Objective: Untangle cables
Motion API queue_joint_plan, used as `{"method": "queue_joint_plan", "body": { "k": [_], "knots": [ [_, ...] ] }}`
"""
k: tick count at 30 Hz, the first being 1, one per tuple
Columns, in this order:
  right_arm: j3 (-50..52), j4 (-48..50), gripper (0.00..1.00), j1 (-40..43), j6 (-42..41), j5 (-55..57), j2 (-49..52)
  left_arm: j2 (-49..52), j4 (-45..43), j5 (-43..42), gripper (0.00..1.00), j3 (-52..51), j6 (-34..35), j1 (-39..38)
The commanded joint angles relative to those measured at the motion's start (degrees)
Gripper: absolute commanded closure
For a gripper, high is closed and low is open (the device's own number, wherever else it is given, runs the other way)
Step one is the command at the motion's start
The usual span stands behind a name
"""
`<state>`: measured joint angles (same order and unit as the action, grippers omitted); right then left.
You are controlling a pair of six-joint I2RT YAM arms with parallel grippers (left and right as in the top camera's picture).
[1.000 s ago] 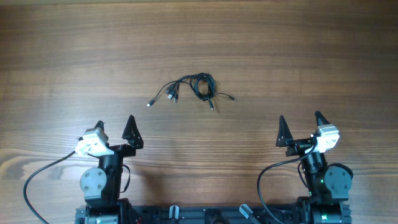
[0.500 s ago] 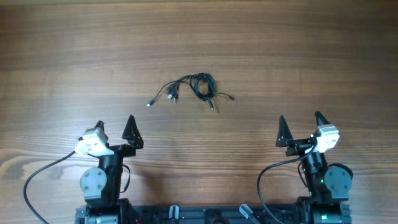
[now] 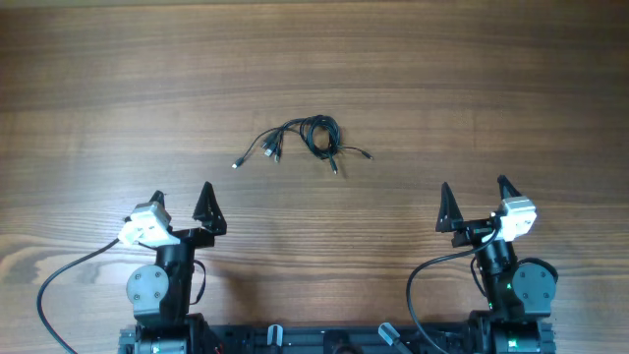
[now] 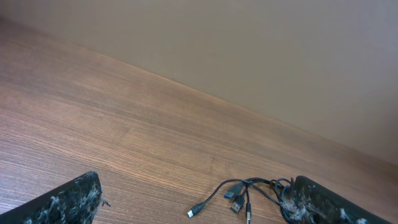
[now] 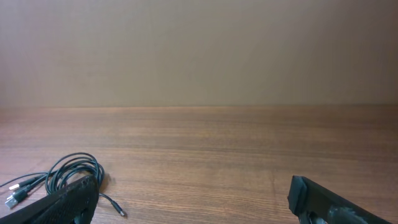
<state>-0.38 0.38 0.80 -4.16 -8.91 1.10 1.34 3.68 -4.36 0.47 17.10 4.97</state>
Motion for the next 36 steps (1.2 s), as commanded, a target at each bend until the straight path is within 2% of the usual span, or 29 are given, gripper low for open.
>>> {"method": "queue_joint_plan", "body": {
  "k": [1,9,13,16,17,21,24,27,32,36],
  "knots": [
    [0.1,0.2,0.01,-0.5,1.0,0.6,-0.3,0.2,0.4,-0.9,0.00,-0.1,0.5,0.0],
    [0.1,0.2,0.00,-0.5,1.0,0.6,-0.3,0.2,-0.2,-0.7,0.00,-0.1,0.2,0.0],
    [0.1,0.2,0.00,-0.5,1.0,0.6,-0.3,0.2,-1.1,-4.9,0.00,0.6,0.3,0.0],
    [0.1,0.2,0.00,-0.5,1.0,0.6,-0.3,0.2,6.5,-5.9,0.00,4.5,0.6,0.0],
    [0.1,0.2,0.00,-0.5,1.0,0.6,-0.3,0.2,11.4,-5.9,0.00,7.5,0.6,0.0],
    [0.1,0.2,0.00,-0.5,1.0,0.6,-0.3,1.8,21.5,-5.9,0.00,16.4,0.5,0.0],
    [0.1,0.2,0.00,-0.5,1.0,0.6,-0.3,7.7,25.8,-6.1,0.00,23.4,0.5,0.0],
    [0.1,0.2,0.01,-0.5,1.0,0.6,-0.3,18.6,30.1,-6.1,0.00,31.8,0.5,0.0],
    [0.1,0.2,0.00,-0.5,1.0,0.6,-0.3,44.7,41.8,-8.5,0.00,48.7,-0.2,0.0],
    [0.1,0.2,0.00,-0.5,1.0,0.6,-0.3,58.8,48.9,-10.5,0.00,58.6,-0.2,0.0]
  ]
}}
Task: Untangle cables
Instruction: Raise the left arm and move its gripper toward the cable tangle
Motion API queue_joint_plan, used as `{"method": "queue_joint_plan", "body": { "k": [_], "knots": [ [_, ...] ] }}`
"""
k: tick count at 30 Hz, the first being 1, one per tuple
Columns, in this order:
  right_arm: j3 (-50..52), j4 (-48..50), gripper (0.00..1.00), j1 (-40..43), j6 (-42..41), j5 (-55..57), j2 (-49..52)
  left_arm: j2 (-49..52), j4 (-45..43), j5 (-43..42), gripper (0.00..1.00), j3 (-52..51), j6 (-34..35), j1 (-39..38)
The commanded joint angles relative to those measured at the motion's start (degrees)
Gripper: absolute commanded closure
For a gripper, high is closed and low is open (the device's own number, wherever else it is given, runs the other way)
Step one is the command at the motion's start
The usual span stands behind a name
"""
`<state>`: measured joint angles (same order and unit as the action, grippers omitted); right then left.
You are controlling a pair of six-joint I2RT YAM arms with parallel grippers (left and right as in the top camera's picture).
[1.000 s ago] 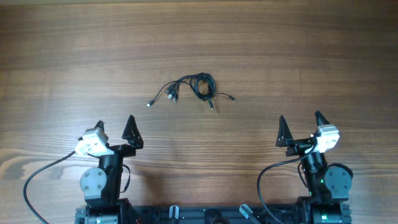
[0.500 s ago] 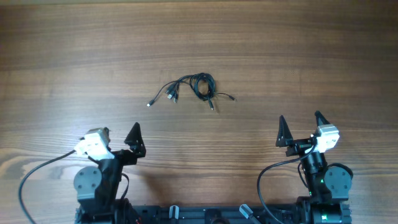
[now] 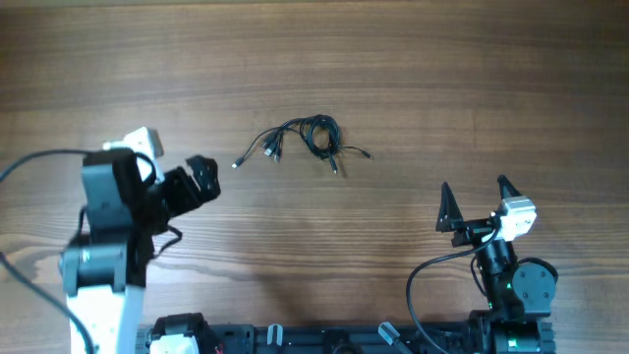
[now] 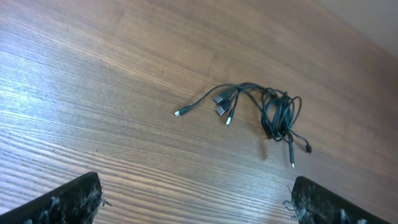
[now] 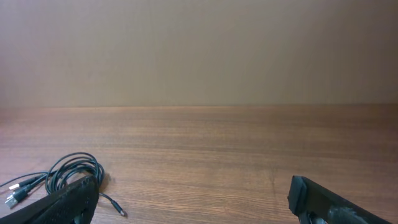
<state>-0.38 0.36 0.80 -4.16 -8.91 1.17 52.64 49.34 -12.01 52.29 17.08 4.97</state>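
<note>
A small tangle of thin black cables (image 3: 300, 140) lies on the wooden table (image 3: 413, 59), a coiled loop at its right and several plug ends fanning out to the left and lower right. My left gripper (image 3: 203, 181) hovers open to the left of the tangle, pointing toward it. In the left wrist view the cables (image 4: 261, 112) lie ahead, well beyond the open fingers (image 4: 68, 199). My right gripper (image 3: 476, 201) stands open near the front right, far from the tangle. The right wrist view catches the cables (image 5: 65, 171) at its lower left, partly behind one finger (image 5: 62, 202).
A plain beige wall (image 5: 199, 50) rises behind the far table edge. The arm bases and their leads (image 3: 423, 285) sit along the front edge.
My left arm has lifted from its spot at the front left and reached forward, so its open gripper now looks down on the tangle from nearer. The right arm and the cables are unchanged.
</note>
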Motion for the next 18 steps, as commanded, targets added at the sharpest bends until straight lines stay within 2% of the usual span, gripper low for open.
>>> {"method": "queue_joint_plan", "body": {
  "k": [1,5,17,18],
  "knots": [
    [0.1,0.2,0.00,-0.4,1.0,0.6,-0.4,9.7,3.2,-4.1,0.00,8.3,-0.1,0.0],
    [0.1,0.2,0.00,-0.5,1.0,0.6,-0.4,15.7,-3.0,-6.6,0.00,9.6,-0.1,0.0],
    [0.1,0.2,0.00,-0.5,1.0,0.6,-0.4,16.4,-2.4,-6.6,0.00,9.6,-0.1,0.0],
    [0.1,0.2,0.00,-0.5,1.0,0.6,-0.4,16.4,-2.1,-6.6,0.10,9.6,-0.1,0.0]
  ]
}}
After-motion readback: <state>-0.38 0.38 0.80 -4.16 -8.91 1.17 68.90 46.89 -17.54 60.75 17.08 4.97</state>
